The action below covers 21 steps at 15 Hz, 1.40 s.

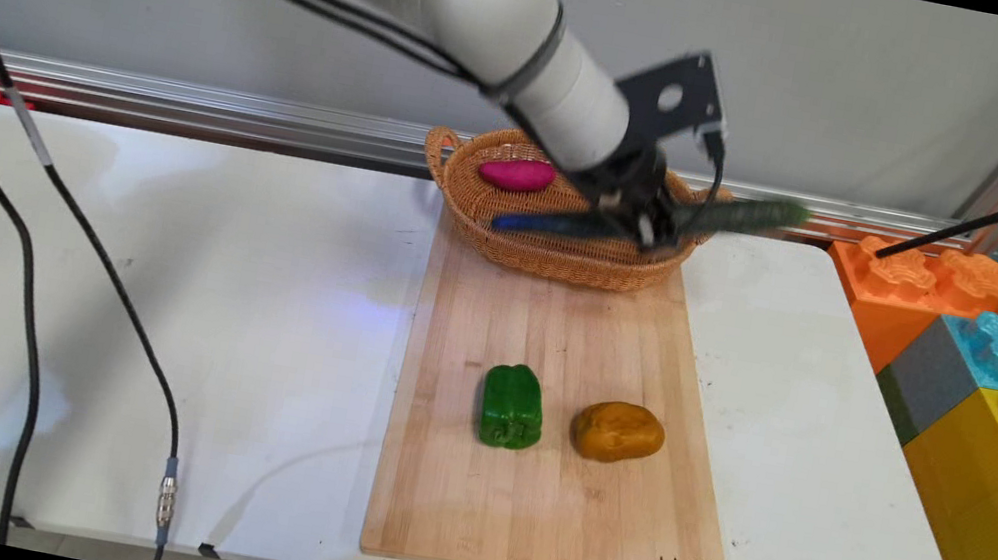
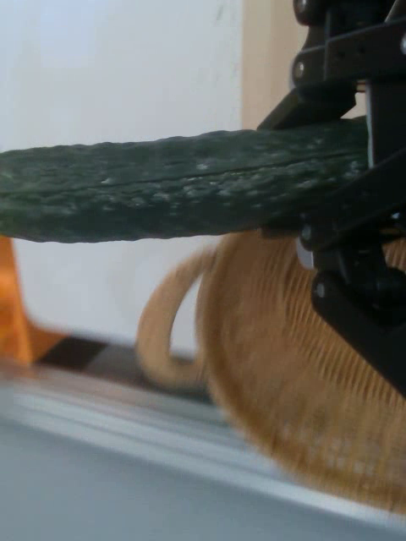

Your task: Place the picked object in the vegetable basket

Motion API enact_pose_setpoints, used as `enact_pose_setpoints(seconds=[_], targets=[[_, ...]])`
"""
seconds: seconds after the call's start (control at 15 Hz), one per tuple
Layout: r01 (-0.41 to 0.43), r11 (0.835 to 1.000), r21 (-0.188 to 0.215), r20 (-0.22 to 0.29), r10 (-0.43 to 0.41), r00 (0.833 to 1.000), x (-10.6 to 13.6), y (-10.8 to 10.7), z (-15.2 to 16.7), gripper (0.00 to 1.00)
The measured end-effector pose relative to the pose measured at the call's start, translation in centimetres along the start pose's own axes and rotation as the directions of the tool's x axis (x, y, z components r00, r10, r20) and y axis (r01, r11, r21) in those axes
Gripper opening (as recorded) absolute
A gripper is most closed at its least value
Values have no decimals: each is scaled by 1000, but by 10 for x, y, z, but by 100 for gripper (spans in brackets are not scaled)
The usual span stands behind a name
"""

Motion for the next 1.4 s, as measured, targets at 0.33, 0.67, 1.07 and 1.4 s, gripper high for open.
enact_pose_setpoints(seconds=[0.33,0.67,1.07,1.4], targets=[[1,994,110,-33,2,999,-3,-52,13,0],[38,991,130,-12,-37,999,-33,-79,50,0],[81,989,125,23,-84,996,-74,-98,94,0],[96,988,118,22,-99,995,-86,-101,109,100]])
